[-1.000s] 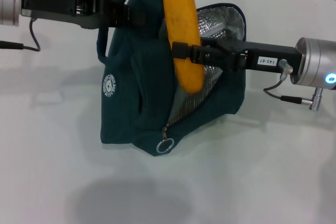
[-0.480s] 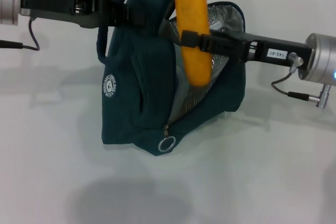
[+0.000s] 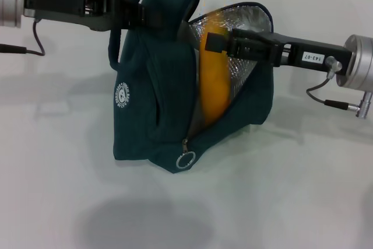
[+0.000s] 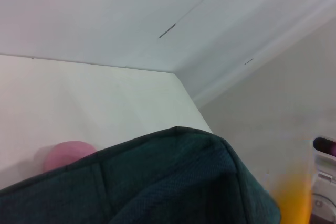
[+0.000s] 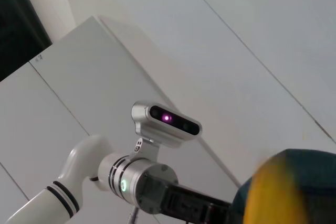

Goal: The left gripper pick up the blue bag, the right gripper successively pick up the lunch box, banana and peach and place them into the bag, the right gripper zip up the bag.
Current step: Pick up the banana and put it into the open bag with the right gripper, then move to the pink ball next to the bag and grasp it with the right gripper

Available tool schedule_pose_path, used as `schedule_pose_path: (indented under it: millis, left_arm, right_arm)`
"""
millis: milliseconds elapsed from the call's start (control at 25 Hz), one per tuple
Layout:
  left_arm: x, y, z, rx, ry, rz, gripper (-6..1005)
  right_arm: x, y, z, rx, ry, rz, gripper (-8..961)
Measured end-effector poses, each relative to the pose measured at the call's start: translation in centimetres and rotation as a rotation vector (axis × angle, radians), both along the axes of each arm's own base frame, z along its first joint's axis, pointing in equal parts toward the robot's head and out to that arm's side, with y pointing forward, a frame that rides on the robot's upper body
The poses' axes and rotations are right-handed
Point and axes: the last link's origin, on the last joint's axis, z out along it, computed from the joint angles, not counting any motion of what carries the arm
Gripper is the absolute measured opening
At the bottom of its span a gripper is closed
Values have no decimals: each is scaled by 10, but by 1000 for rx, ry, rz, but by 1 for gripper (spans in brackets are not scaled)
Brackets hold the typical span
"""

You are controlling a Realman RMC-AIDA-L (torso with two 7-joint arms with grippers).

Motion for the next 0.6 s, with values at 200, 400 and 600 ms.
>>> schedule_pose_path:
  millis: [200,400,600]
  left_arm:
    - [0,0,0,-3,0,1,36]
    - [-1,-1,0,-2,-1,5,36]
    - [-4,-2,1,-3,0,11,36]
  right_arm:
    - [3,1,3,21,-21,13,863]
    - [10,4,23,108,-13,16,876]
    - [41,11,77,270,-47,-73,873]
